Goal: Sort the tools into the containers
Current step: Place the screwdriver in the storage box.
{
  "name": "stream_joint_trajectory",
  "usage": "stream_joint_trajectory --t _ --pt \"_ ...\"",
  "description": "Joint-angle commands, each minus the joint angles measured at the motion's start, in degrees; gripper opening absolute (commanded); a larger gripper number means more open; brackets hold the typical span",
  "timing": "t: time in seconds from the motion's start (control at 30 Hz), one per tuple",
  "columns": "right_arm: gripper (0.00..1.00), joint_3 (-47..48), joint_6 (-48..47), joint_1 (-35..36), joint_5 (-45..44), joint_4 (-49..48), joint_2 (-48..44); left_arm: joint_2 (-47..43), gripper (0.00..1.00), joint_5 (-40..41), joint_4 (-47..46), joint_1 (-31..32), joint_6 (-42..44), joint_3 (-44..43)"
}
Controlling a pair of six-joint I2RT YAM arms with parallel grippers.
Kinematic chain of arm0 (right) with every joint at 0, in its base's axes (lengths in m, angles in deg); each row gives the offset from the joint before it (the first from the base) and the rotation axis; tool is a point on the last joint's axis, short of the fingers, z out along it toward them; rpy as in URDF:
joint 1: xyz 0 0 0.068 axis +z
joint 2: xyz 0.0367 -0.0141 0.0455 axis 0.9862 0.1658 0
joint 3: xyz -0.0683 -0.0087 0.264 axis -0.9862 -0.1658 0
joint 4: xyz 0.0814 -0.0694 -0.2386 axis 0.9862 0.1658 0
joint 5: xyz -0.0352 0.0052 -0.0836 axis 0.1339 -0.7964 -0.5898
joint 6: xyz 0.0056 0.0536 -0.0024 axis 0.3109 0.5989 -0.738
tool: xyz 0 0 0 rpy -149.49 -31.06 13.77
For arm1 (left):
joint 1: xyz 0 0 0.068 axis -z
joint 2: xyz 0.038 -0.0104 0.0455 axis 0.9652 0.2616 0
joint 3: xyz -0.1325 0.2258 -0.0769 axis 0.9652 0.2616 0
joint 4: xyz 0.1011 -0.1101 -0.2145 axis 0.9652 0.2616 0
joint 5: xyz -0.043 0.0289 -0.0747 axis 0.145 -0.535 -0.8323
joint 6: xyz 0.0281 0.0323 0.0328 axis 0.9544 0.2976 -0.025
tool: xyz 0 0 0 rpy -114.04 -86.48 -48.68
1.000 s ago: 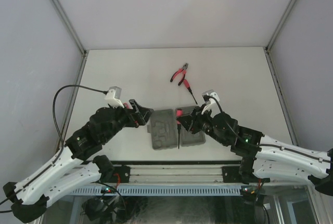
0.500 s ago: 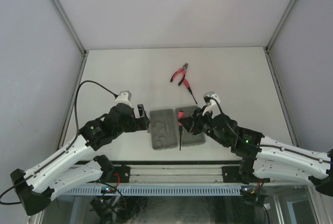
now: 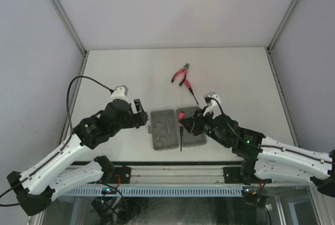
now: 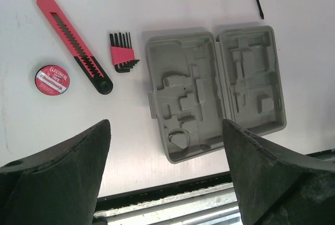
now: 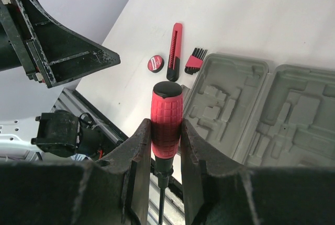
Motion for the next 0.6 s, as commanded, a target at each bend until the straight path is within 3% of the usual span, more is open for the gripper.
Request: stream_joint_trajectory --t 0.0,0.2,0.57 --pt "0.00 0.2 0.8 -0.5 0.1 -2.7 -0.5 -1.5 0.91 3.0 -1.9 -0.3 0.8 -4.1" --pt "0.00 0.2 0.8 -0.5 0.0 -2.4 -0.3 -5.0 0.93 8.9 -3.0 -0.4 1.9 -3.9" --pt "0.00 0.2 0.8 -0.7 0.3 -2.7 0.0 -8.8 0.95 10.3 -6.3 -0.5 2.6 -2.3"
